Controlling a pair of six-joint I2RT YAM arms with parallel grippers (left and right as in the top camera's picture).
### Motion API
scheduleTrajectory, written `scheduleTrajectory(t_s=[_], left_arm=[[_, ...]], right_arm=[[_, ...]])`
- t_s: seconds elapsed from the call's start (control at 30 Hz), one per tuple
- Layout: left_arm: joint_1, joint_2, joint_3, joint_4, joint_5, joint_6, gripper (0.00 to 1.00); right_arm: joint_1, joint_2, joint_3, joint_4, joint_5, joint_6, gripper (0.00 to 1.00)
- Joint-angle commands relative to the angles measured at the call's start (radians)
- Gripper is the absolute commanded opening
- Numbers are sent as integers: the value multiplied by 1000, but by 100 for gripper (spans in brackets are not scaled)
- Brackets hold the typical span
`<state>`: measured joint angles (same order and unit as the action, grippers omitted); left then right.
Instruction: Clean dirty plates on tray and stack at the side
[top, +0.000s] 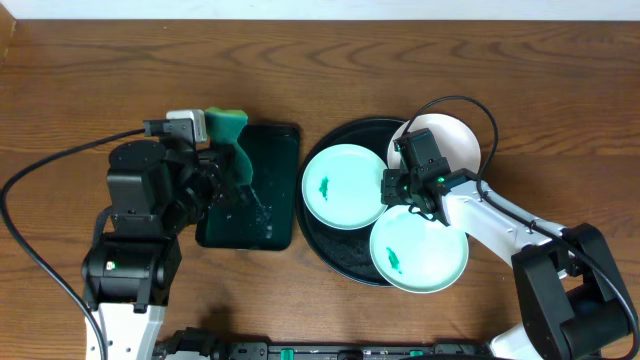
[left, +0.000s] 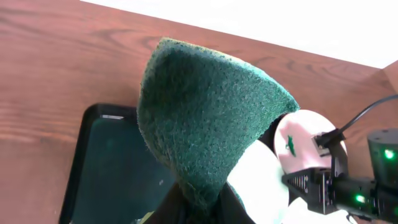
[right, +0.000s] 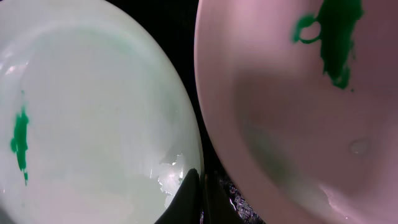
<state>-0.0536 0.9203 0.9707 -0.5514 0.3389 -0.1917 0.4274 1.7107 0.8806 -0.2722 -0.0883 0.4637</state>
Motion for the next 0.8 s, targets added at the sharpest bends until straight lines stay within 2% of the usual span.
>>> scheduleTrajectory(t_s=[0.0,0.27,0.6,0.77], left_arm=[[2,16,0,-14,16,-13,7],[2,162,0,-64,-38,-13,7],[2,462,0,-125,-36,-13,7],[2,536,0,-145,-36,-13,7]], right_arm=[[6,10,-8,3,1,0,1],[6,10,-8,3,1,0,2],[6,10,-8,2,1,0,2],[6,10,-8,2,1,0,1]])
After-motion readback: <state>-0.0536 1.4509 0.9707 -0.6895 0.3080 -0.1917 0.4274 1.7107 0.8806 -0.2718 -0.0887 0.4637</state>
